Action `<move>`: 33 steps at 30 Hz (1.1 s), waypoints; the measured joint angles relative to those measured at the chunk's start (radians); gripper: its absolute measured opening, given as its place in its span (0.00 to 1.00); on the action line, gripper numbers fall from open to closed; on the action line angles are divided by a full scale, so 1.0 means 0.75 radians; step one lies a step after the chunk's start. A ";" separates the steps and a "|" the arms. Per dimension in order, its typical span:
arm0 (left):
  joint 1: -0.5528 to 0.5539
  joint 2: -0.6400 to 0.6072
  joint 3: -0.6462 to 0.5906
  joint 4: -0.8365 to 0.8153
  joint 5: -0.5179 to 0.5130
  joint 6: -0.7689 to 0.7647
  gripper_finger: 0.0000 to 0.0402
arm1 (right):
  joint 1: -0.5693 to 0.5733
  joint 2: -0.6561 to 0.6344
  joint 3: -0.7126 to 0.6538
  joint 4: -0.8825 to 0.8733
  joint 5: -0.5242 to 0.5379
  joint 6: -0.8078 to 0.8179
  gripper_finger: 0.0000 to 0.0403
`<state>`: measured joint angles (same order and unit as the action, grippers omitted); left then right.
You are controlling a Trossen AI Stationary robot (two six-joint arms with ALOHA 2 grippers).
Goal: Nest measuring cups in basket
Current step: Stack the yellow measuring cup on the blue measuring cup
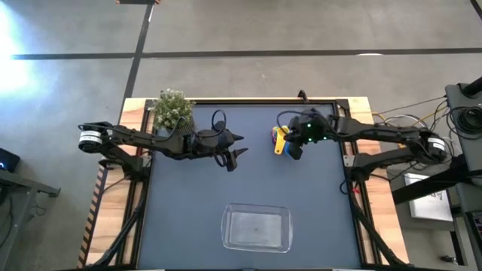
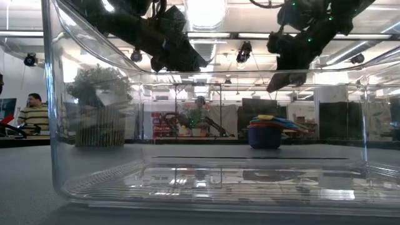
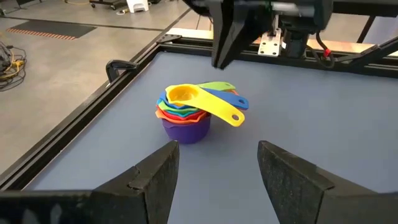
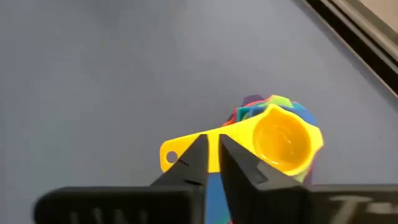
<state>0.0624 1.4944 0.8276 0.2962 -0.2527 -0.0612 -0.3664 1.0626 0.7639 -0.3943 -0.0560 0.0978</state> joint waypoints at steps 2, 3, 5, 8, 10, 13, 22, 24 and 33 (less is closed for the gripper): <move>0.000 0.000 0.000 0.001 -0.004 0.000 0.50 | 0.013 0.037 0.000 0.028 -0.003 -0.007 0.04; 0.000 0.000 0.000 0.000 -0.004 0.000 0.50 | 0.019 0.056 0.000 0.042 -0.002 -0.008 0.04; 0.000 0.000 0.000 0.001 -0.004 0.000 0.50 | 0.031 0.098 0.000 0.077 -0.004 -0.008 0.03; 0.000 0.000 0.000 0.001 -0.004 0.000 0.50 | 0.044 0.160 0.005 0.118 -0.004 -0.009 0.03; 0.000 0.001 0.000 0.002 -0.004 0.000 0.49 | 0.051 0.204 0.028 0.117 -0.004 -0.017 0.03; 0.001 0.001 0.000 0.003 -0.004 0.000 0.41 | 0.072 0.268 0.081 0.118 0.000 -0.015 0.03; 0.008 0.000 -0.007 0.001 -0.003 0.024 0.03 | 0.169 0.494 0.274 -0.051 0.119 -0.075 0.03; 0.008 -0.001 -0.008 0.000 -0.003 0.025 0.03 | 0.180 0.543 0.302 -0.132 0.180 -0.078 0.03; 0.012 -0.004 -0.015 0.012 -0.002 0.035 0.00 | 0.210 0.542 0.323 -0.273 0.216 -0.013 0.03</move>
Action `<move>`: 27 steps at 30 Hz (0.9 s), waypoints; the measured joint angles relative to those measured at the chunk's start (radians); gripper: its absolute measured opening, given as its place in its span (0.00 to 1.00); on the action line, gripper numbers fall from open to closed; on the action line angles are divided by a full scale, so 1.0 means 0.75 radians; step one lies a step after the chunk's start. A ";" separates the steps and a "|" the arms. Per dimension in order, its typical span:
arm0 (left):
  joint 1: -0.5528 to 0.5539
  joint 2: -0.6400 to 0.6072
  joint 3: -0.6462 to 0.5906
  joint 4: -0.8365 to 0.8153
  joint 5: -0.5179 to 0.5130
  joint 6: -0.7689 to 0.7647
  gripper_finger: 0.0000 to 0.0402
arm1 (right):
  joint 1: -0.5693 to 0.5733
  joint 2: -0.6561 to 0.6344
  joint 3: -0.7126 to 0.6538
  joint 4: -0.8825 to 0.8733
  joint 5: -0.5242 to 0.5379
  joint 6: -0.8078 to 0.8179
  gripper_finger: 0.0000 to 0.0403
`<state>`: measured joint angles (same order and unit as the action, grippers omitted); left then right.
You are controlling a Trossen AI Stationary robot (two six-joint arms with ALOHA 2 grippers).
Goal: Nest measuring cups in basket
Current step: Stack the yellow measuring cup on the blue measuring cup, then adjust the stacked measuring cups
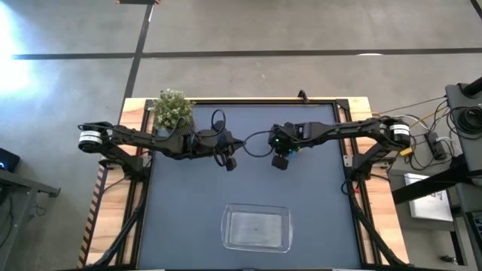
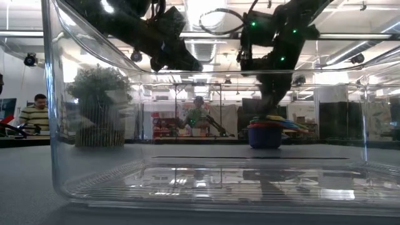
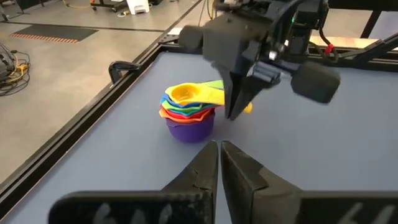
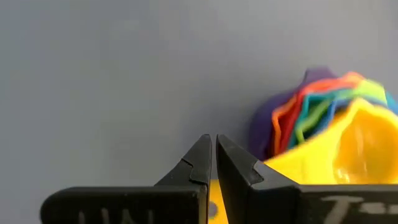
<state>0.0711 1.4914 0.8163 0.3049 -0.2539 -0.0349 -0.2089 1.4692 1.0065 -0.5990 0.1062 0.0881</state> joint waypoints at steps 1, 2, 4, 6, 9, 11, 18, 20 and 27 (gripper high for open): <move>0.002 0.000 -0.004 0.001 0.001 0.000 0.00 | 0.000 -0.012 -0.001 -0.028 0.008 0.013 0.03; 0.003 0.000 -0.007 0.001 0.003 0.000 0.00 | 0.002 -0.022 -0.001 -0.060 0.032 0.030 0.03; 0.008 0.000 -0.014 0.013 0.003 0.000 0.00 | 0.005 -0.041 -0.001 -0.112 0.084 0.056 0.03; 0.014 -0.001 -0.021 0.026 0.003 0.000 0.00 | 0.006 -0.058 -0.002 -0.172 0.120 0.084 0.03; 0.016 -0.001 -0.028 0.045 0.003 -0.001 0.00 | 0.006 -0.079 -0.004 -0.226 0.167 0.113 0.03; 0.016 -0.001 -0.028 0.047 0.003 -0.001 0.00 | 0.008 -0.097 -0.007 -0.236 0.178 0.116 0.03; 0.016 -0.002 -0.036 0.053 0.003 -0.011 0.00 | 0.045 -0.273 -0.010 -0.205 0.184 0.117 0.03; 0.016 -0.002 -0.036 0.062 0.003 -0.010 0.00 | 0.055 -0.358 -0.029 -0.158 0.259 0.118 0.03; 0.015 -0.051 -0.052 0.108 0.004 0.019 0.00 | 0.069 -0.609 -0.209 -0.002 0.302 0.184 0.03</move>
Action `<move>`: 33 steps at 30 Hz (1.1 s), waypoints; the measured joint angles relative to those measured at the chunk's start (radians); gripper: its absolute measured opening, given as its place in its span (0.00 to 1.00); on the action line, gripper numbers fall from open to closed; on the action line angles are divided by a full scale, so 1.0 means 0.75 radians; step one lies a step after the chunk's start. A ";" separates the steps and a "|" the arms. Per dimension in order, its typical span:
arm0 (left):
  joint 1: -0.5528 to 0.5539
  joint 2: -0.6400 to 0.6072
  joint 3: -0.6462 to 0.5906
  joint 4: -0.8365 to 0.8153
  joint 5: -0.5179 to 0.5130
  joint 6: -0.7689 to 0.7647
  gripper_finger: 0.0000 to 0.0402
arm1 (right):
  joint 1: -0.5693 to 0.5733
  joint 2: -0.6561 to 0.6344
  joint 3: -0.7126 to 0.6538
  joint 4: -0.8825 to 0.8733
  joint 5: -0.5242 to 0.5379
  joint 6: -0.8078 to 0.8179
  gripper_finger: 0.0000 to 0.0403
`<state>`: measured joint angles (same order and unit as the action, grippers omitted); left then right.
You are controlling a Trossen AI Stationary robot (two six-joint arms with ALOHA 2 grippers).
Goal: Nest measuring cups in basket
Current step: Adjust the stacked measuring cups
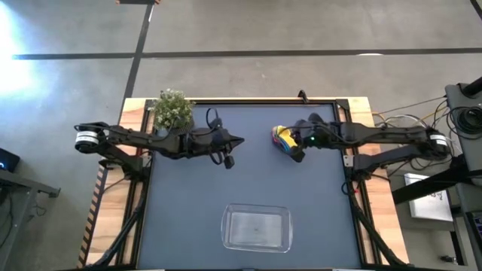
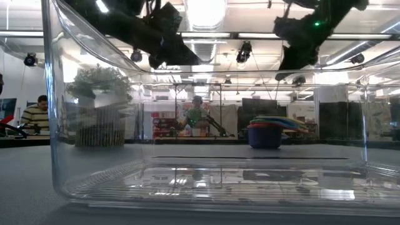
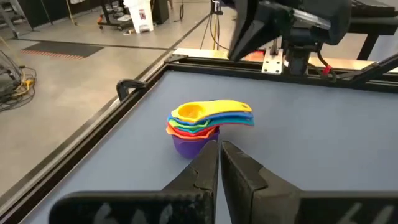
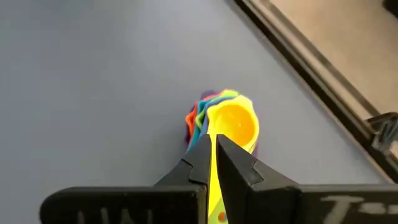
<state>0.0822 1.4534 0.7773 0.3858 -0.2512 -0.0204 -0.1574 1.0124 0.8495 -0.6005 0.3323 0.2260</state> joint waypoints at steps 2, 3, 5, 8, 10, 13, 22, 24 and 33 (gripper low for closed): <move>0.000 -0.018 -0.022 0.019 0.000 0.000 0.00 | 0.000 -0.030 -0.033 -0.006 -0.028 -0.011 0.05; 0.000 -0.025 -0.035 0.030 0.000 0.000 0.00 | 0.000 -0.038 -0.042 -0.007 -0.039 -0.017 0.07; 0.000 -0.038 -0.060 0.063 0.000 -0.006 0.00 | 0.000 -0.047 -0.050 -0.006 -0.052 -0.020 0.12; 0.000 -0.050 -0.096 0.116 0.000 -0.018 0.00 | 0.000 -0.041 -0.051 -0.004 -0.062 -0.035 0.23; 0.000 -0.056 -0.109 0.128 0.000 -0.020 0.00 | -0.001 -0.027 -0.051 -0.006 -0.062 -0.046 0.33; 0.000 -0.064 -0.111 0.129 0.000 -0.020 0.00 | -0.003 0.004 -0.051 -0.010 -0.061 -0.051 0.48; 0.000 -0.064 -0.111 0.126 0.000 -0.020 0.00 | -0.066 0.174 -0.034 -0.098 -0.048 0.176 0.92; 0.000 -0.064 -0.111 0.126 0.000 -0.020 0.00 | -0.099 0.201 -0.027 -0.107 -0.053 0.195 0.96; 0.000 -0.064 -0.111 0.123 0.001 -0.020 0.00 | -0.268 0.268 -0.004 -0.071 -0.258 0.133 0.99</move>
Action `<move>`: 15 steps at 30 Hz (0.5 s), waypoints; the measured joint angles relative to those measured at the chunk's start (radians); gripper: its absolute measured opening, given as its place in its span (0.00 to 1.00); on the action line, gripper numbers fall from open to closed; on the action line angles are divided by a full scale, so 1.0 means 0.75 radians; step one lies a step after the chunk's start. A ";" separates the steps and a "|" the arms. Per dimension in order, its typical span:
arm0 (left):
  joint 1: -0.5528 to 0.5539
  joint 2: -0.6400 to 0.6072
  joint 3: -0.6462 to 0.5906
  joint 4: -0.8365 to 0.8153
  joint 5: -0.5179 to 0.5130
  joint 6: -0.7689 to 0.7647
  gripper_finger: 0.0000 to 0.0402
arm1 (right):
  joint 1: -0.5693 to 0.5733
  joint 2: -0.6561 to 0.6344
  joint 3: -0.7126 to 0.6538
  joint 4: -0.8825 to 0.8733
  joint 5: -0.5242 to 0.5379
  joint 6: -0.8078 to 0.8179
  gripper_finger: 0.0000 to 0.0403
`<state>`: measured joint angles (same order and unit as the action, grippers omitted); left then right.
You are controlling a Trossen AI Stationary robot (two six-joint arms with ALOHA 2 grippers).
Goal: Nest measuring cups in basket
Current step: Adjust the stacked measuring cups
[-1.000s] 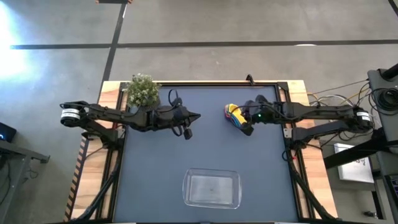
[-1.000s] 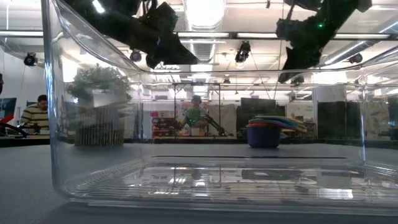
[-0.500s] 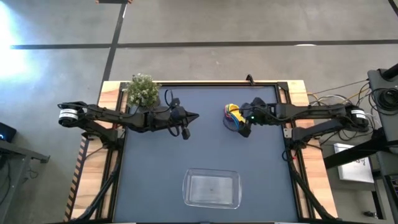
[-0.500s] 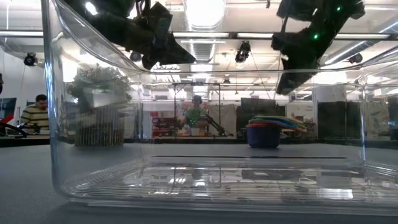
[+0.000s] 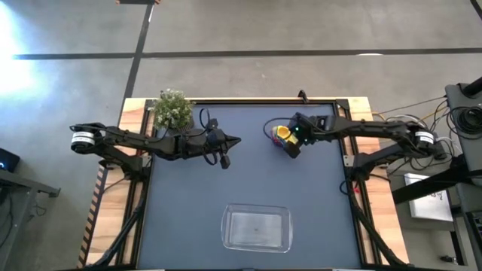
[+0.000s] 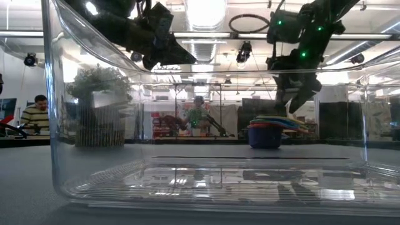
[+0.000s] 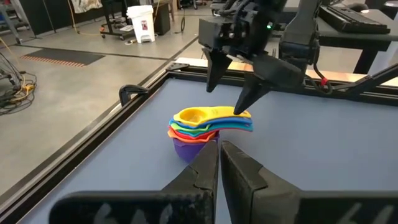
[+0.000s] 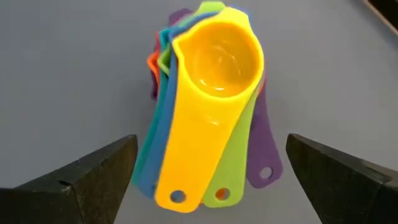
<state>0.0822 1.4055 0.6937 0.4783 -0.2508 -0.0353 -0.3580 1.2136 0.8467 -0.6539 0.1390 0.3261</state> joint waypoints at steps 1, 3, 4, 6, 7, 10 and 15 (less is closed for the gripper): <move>0.000 0.000 0.000 0.000 0.000 0.000 0.00 | -0.020 0.003 0.000 -0.006 -0.006 -0.013 0.99; 0.000 0.000 0.000 -0.001 0.001 0.000 0.00 | -0.062 0.003 0.000 -0.004 -0.011 -0.040 0.99; 0.001 0.000 0.000 -0.003 0.008 0.000 0.00 | -0.085 0.001 0.000 0.001 -0.013 -0.048 0.99; 0.000 0.000 0.000 -0.007 0.022 0.000 0.00 | -0.130 -0.002 0.000 -0.004 -0.040 -0.073 0.99; 0.001 0.000 0.000 -0.006 0.036 0.000 0.00 | -0.155 -0.002 0.000 -0.005 -0.074 -0.081 0.99; 0.000 0.000 0.000 -0.007 0.044 0.000 0.00 | -0.225 0.005 0.000 -0.003 -0.211 -0.105 0.99; 0.000 0.000 0.000 -0.008 0.045 0.000 0.00 | -0.280 0.049 -0.003 -0.002 -0.314 -0.159 0.99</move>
<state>0.0822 1.4055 0.6937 0.4721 -0.2174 -0.0353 -0.5681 1.2503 0.8444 -0.6551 -0.0963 0.2071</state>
